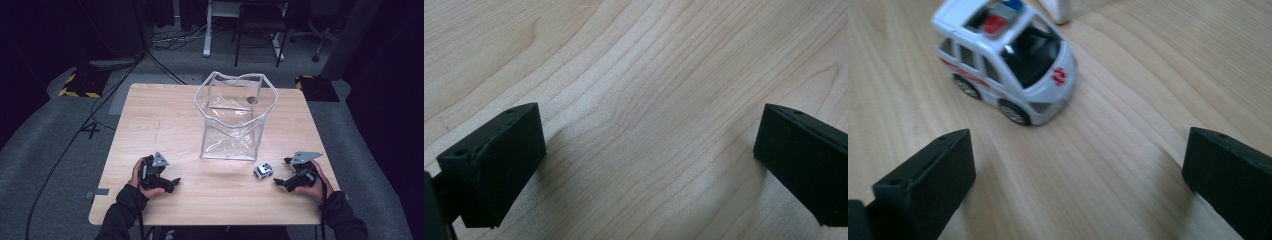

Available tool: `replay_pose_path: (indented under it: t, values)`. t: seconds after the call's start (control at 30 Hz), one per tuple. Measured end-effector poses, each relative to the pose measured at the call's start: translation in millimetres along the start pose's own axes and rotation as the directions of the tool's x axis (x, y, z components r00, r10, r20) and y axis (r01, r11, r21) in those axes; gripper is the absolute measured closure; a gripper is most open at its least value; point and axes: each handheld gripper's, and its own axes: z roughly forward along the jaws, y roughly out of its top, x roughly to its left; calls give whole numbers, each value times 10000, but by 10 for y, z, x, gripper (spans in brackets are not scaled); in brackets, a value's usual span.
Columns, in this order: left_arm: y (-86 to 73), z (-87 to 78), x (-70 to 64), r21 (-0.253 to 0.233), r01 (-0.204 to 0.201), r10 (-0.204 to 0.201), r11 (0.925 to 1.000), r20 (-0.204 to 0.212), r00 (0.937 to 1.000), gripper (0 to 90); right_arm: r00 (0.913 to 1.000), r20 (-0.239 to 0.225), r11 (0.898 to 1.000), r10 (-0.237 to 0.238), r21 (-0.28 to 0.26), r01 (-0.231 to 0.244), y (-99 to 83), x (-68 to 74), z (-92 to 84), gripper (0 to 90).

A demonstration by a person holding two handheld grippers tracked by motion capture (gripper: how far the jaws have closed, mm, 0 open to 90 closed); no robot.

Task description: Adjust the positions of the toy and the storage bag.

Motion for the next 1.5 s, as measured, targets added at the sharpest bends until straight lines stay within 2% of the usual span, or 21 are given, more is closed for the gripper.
replay_pose_path:
  t: [0.13,0.23,0.5,0.53,0.57,0.6,0.73,0.77,0.83,0.87,0.9,0.93,0.97,1.07,1.23,1.27,1.3,1.37,1.47,1.5]
  values:
    - [2,-2,5,24,-83,83,10000,-5,10000,5,9990,-348,9996,-267,59,270,44,49,38,5]
    - [0,0,-1,11,7,-7,10000,40,10000,6,9988,-353,9994,-338,81,341,74,41,70,5]
    - [-1,-3,0,-2,32,-32,10000,-34,10000,6,9951,-725,9977,-674,62,681,296,45,296,2]
    - [0,-3,1,-2,16,-16,10000,-44,10000,6,9941,-778,9970,-759,95,769,303,44,302,3]
    - [-1,-2,-1,-3,36,-36,10000,-28,10000,6,9951,-779,9980,-609,136,621,310,66,304,6]
    - [-1,-3,0,-8,29,-29,10000,-45,10000,6,9934,-794,9965,-832,58,839,314,64,314,7]
    - [0,-3,1,-1,13,-13,10000,-45,10000,6,9916,-900,9955,-927,110,940,336,104,330,14]
    - [-1,-3,0,-2,27,-27,10000,-41,10000,6,9911,-928,9954,-960,-16,963,347,114,348,16]
    - [0,-3,1,1,12,-12,10000,-49,10000,6,9916,-878,9954,-948,25,954,362,121,353,57]
    - [0,-3,1,1,12,-12,10000,-49,10000,6,9925,-891,9964,-835,-190,821,363,125,355,96]
    - [-1,-3,1,-1,17,-17,10000,-42,10000,6,9925,-975,9971,-739,-269,716,355,127,342,158]
    - [-1,-2,-1,-6,37,-37,10000,-30,10000,6,9919,-956,9957,-836,-474,793,348,128,330,237]
    - [-1,-3,0,-3,20,-20,10000,-37,10000,6,9917,-956,9954,-866,-498,821,339,128,314,269]
    - [-2,-3,-2,-13,46,-46,10000,-42,10000,6,9920,-940,9948,-845,-642,787,337,132,317,273]
    - [-3,-5,-1,-7,54,-54,10000,-29,10000,7,9934,-891,9962,-719,-559,671,329,130,304,277]
    - [-3,-9,-1,5,46,-46,10000,-71,10000,7,9924,-829,9943,-911,-637,860,326,112,305,277]
    - [-3,-9,-1,5,46,-46,10000,-71,10000,7,9924,-829,9943,-911,-637,860,326,112,305,277]
    - [-5,-10,-1,-15,44,-44,10000,-84,10000,7,9960,-749,9974,-488,-557,447,315,115,289,281]
    - [-8,-10,-4,15,65,-65,10000,-42,10000,7,9964,-623,9966,-572,-631,532,307,83,282,282]
    - [-7,-12,2,16,-20,20,10000,-78,10000,7,9990,-372,9976,-268,-647,243,298,69,275,289]
